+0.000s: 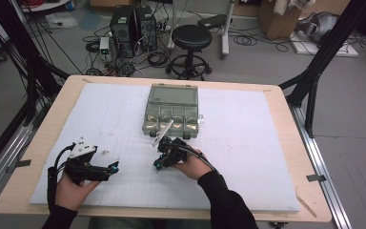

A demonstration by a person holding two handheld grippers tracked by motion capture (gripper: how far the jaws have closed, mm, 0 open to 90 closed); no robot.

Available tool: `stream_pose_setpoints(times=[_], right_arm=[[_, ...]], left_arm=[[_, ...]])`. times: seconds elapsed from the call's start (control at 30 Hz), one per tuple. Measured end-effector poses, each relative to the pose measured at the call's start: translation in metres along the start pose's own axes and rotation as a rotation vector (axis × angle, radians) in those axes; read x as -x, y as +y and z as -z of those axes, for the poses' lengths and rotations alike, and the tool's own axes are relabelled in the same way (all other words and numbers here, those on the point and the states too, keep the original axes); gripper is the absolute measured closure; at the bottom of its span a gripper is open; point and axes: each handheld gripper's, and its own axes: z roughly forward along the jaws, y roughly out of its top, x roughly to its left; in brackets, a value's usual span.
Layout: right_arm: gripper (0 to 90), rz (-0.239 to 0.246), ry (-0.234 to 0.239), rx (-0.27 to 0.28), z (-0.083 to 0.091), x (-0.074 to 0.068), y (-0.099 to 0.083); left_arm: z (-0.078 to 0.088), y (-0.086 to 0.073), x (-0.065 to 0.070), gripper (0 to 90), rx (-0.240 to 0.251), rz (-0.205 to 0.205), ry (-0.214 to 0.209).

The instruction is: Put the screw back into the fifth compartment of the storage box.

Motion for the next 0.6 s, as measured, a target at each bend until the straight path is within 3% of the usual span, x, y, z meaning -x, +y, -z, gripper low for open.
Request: stream_pose_setpoints(times=[0.6], right_arm=[[86.9,-0.018,-0.023,-0.003,0.0023,0.0018,-0.0016]], left_arm=[[-0.0003,0.0002,0.0004,1.7,0.001,-0.002,-0.001]])
